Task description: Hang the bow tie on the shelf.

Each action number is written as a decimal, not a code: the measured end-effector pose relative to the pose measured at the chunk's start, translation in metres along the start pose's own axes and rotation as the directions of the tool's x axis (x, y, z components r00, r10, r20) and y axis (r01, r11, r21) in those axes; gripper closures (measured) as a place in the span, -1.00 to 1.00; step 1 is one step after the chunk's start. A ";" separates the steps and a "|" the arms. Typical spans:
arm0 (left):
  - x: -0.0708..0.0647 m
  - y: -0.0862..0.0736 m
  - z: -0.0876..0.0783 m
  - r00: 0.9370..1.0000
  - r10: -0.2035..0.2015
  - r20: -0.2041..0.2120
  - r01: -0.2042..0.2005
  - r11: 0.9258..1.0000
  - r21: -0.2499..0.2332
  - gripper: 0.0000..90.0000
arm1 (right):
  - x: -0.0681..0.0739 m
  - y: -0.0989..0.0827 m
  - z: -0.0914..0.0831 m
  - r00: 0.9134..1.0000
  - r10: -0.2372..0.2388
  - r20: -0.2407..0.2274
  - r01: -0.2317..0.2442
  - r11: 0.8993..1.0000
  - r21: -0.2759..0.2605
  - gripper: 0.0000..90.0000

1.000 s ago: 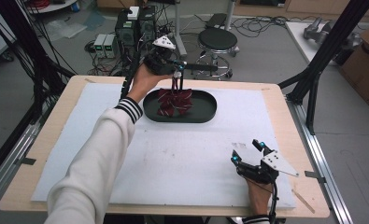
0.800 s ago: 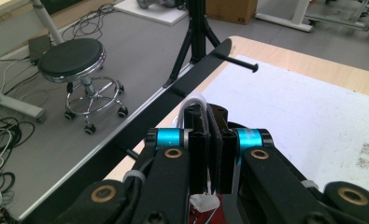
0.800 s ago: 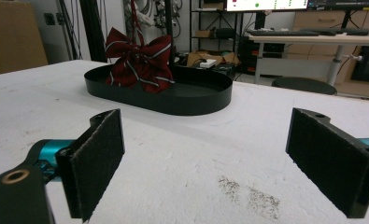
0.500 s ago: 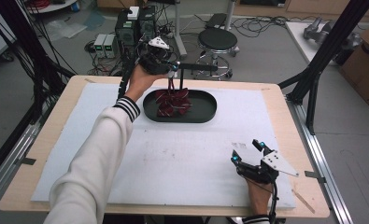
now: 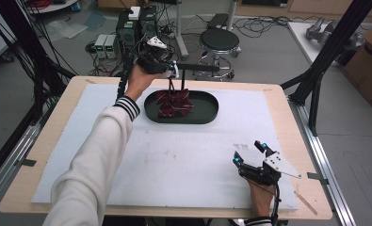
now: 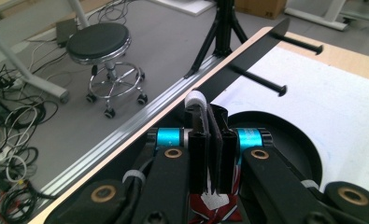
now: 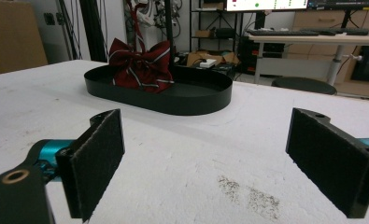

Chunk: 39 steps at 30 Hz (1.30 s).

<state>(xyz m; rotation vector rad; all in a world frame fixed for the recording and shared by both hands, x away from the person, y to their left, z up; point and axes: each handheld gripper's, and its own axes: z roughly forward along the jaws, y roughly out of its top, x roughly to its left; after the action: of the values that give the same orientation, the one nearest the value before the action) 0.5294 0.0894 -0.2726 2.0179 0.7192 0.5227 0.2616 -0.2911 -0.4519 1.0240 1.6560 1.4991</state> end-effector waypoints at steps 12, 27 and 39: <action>0.002 0.000 0.002 0.999 -0.017 -0.034 0.018 1.000 0.006 0.84 | 0.000 0.000 0.000 1.000 0.000 0.000 0.000 1.000 0.000 -0.77; 0.003 0.000 -0.007 0.996 -0.031 -0.087 0.029 0.999 -0.019 0.20 | 0.000 0.000 0.000 1.000 -0.003 0.001 0.003 1.000 -0.001 -0.77; 0.000 -0.024 -0.045 0.998 -0.013 -0.065 -0.001 0.976 -0.219 -0.72 | 0.001 0.000 0.000 1.000 -0.009 0.000 0.009 1.000 0.002 -0.77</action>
<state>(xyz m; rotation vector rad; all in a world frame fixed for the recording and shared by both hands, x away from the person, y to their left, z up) 0.4953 0.1276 -0.2704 1.7992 0.6761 0.6392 0.2610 -0.2905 -0.4519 1.0165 1.6598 1.4918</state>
